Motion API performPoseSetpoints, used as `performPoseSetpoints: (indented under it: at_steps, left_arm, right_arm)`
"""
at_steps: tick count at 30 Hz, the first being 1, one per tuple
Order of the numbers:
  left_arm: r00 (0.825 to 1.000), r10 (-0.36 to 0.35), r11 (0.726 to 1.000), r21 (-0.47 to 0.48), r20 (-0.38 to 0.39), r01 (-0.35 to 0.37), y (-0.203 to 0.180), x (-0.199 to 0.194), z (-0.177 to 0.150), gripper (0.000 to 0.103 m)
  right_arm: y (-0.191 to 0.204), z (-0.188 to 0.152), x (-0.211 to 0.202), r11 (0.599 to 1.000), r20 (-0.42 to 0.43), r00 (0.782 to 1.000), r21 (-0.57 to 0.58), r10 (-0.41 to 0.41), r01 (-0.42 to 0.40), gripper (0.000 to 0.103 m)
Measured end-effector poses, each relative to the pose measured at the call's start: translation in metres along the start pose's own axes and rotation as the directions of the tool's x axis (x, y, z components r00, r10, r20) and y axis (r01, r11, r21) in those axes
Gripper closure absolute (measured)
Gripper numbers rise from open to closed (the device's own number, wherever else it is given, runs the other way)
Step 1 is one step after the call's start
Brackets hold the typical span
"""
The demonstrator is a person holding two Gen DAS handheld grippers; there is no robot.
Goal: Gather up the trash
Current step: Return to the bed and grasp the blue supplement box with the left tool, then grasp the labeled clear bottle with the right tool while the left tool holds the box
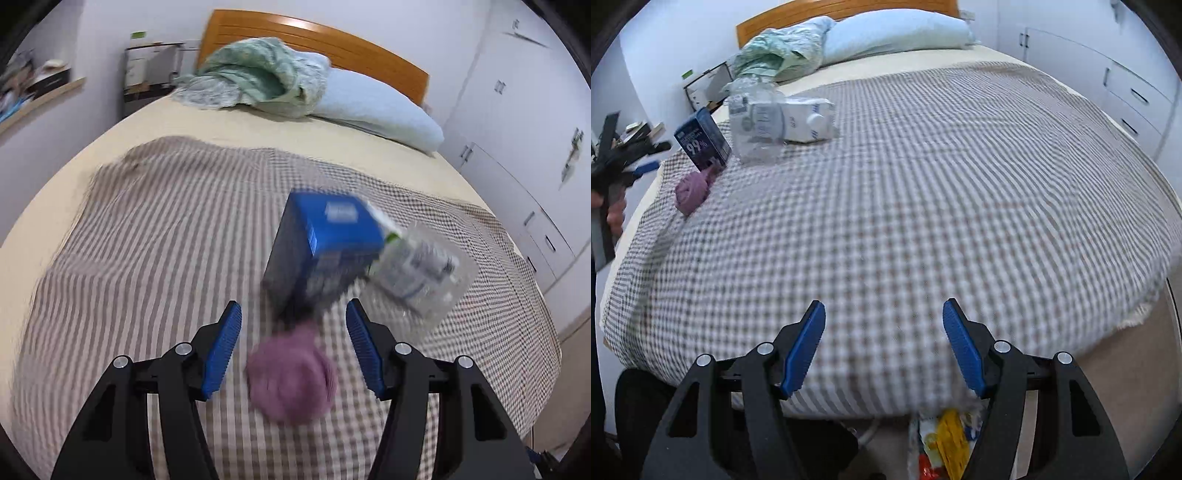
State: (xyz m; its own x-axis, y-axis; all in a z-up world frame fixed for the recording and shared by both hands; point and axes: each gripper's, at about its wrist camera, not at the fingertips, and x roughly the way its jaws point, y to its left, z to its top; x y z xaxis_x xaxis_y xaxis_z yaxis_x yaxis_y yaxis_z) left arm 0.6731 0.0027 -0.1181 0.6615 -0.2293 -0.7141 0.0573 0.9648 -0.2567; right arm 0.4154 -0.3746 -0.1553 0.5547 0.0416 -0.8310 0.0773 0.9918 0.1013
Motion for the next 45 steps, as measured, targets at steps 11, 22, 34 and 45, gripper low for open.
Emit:
performPoseSetpoints:
  at_steps: [11, 22, 34, 45]
  left_arm:
    - [0.958, 0.204, 0.975, 0.133, -0.201, -0.179, -0.049, 0.076, 0.071, 0.031]
    - [0.989, -0.001, 0.979, -0.199, 0.150, 0.031, 0.009, -0.060, -0.011, 0.041]
    - [0.986, 0.025, 0.963, -0.269, 0.165, 0.020, 0.048, -0.074, -0.025, 0.043]
    - [0.979, 0.028, 0.965, -0.259, 0.202, 0.026, 0.057, -0.090, -0.023, 0.043]
  right_arm:
    - [0.064, 0.106, 0.014, 0.983, 0.123, 0.987, -0.167, 0.100, -0.079, 0.039]
    - [0.038, 0.207, 0.078, 0.979, 0.119, 0.975, -0.107, 0.188, -0.176, 0.033]
    - [0.119, 0.270, 0.104, 0.853, 0.075, 0.916, -0.401, 0.394, -0.334, 0.028]
    - [0.204, 0.259, 0.140, 0.763, -0.112, 0.962, -0.589, 0.248, -0.265, 0.063]
